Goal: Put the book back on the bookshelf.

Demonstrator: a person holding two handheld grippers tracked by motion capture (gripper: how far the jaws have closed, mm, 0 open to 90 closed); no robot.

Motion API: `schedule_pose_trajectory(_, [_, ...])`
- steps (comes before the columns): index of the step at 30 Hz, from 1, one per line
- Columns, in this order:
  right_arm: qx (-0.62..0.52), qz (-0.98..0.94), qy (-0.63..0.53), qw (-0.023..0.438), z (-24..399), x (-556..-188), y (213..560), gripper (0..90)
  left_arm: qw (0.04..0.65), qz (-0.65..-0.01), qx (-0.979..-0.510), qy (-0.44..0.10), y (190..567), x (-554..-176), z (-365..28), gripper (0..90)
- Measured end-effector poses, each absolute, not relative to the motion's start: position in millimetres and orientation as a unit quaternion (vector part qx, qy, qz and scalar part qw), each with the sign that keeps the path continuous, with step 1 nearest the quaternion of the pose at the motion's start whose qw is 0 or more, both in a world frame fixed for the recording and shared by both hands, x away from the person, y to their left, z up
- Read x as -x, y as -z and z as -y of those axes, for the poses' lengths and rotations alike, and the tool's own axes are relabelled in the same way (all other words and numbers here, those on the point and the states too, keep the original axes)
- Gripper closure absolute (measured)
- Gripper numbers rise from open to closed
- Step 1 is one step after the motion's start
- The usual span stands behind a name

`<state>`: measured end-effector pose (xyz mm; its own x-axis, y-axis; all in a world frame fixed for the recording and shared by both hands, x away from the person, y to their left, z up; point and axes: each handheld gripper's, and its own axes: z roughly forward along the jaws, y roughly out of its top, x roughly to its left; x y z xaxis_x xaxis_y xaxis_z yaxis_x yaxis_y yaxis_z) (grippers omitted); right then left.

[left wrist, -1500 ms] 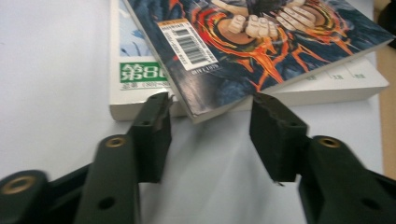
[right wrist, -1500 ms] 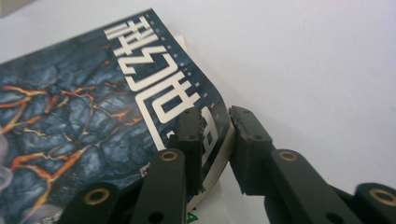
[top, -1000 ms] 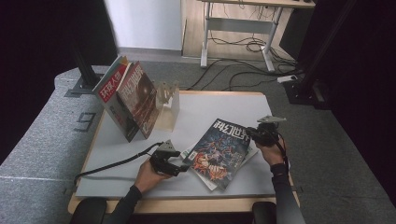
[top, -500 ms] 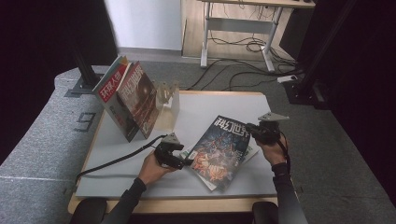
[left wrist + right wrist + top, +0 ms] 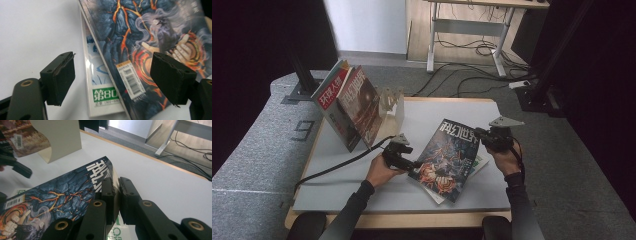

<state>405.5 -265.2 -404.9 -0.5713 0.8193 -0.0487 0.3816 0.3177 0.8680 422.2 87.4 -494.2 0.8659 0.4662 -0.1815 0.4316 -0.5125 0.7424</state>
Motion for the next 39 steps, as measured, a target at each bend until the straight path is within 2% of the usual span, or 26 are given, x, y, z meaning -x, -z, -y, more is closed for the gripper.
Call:
schedule_pose_trajectory(11, [-0.367,-0.773,-0.451,0.252,256,-401,388,81.8,0.449,-0.262,-0.854,0.014,494,-440,-84,23.0])
schedule_pose_trajectory(18, [-0.353,-0.778,-0.453,0.253,247,-400,383,81.8,0.420,-0.238,-0.876,0.012,497,-442,-70,23.9])
schedule_pose_trajectory(25, [-0.343,-0.780,-0.458,0.253,244,-398,380,81.8,0.427,-0.237,-0.871,0.058,501,-451,-70,24.6])
schedule_pose_trajectory(28, [-0.339,-0.780,-0.462,0.250,243,-398,380,81.9,0.426,-0.232,-0.872,0.070,502,-451,-70,27.9])
schedule_pose_trajectory(31, [-0.336,-0.782,-0.462,0.250,241,-398,380,81.8,0.426,-0.229,-0.872,0.076,500,-449,-70,38.6])
schedule_pose_trajectory(39, [-0.328,-0.783,-0.469,0.244,237,-398,377,81.8,0.405,-0.248,-0.877,0.076,491,-448,-75,49.9])
